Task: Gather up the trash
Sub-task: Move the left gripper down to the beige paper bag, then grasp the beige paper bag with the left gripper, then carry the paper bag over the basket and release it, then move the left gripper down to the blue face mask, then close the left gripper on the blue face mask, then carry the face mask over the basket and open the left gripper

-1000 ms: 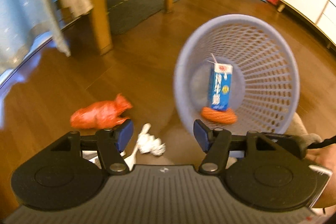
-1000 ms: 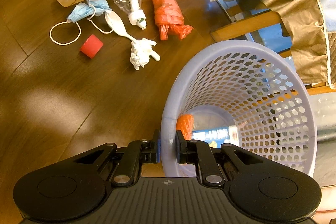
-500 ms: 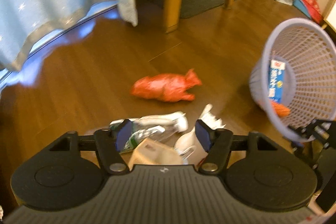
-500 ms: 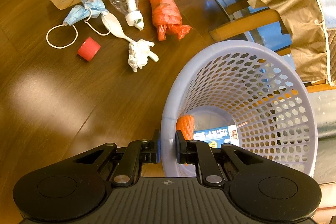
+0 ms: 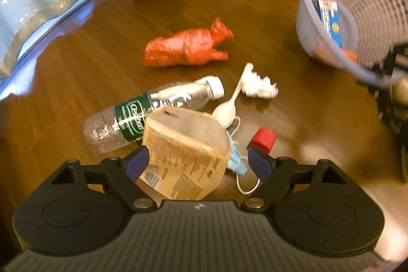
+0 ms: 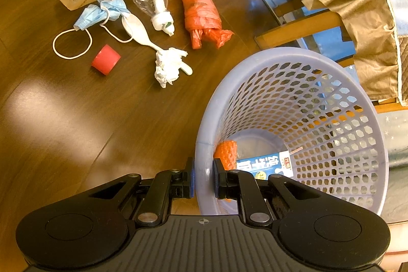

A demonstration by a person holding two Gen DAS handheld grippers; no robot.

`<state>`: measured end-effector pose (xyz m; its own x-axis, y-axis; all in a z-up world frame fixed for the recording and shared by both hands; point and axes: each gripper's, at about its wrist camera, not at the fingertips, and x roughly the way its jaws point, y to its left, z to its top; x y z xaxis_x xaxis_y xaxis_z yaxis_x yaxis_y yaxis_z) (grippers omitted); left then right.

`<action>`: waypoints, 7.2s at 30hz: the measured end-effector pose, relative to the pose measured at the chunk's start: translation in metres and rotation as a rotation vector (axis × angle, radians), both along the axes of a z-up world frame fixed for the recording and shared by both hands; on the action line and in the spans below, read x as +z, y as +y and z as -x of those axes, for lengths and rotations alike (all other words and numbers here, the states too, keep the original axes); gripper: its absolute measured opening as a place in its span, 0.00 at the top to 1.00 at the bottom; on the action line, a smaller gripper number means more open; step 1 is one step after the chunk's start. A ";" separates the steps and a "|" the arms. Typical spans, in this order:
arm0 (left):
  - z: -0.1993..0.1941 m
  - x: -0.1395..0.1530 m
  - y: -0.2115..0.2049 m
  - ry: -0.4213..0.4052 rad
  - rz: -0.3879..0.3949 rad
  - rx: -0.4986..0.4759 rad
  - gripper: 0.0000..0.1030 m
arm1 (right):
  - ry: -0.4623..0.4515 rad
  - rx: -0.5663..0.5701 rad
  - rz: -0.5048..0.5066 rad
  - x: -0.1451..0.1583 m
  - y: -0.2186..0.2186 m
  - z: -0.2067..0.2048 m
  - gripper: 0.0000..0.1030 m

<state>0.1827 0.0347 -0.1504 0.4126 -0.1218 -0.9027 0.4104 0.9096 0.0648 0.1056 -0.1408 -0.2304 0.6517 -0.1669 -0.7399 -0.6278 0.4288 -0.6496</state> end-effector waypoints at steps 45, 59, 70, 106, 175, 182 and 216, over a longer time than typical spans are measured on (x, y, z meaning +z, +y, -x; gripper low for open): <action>0.030 -0.011 -0.002 -0.089 -0.201 0.048 1.00 | 0.004 -0.008 0.011 -0.003 -0.003 -0.004 0.90; 0.020 0.067 -0.022 -0.162 -0.072 0.040 1.00 | 0.004 -0.006 0.013 -0.003 -0.002 -0.004 0.90; 0.014 0.103 -0.060 -0.184 0.049 -0.072 1.00 | 0.005 -0.004 0.014 -0.001 0.000 -0.005 0.90; -0.012 0.131 -0.151 -0.177 0.219 -0.267 0.75 | 0.002 -0.017 -0.022 0.008 -0.007 -0.002 0.90; 0.004 -0.088 -0.051 0.032 -0.135 -0.504 0.57 | -0.014 -0.024 0.015 0.000 -0.009 -0.015 0.90; 0.004 -0.091 -0.050 0.047 -0.142 -0.502 0.73 | -0.013 -0.022 0.017 -0.001 -0.007 -0.016 0.90; 0.001 0.046 -0.063 -0.073 -0.004 -0.408 0.91 | 0.000 -0.021 0.016 -0.003 -0.007 -0.013 0.90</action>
<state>0.1815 -0.0283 -0.1042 0.3945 -0.2853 -0.8735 0.7313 0.6730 0.1105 0.1183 -0.1474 -0.2333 0.6480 -0.1918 -0.7371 -0.6189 0.4315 -0.6563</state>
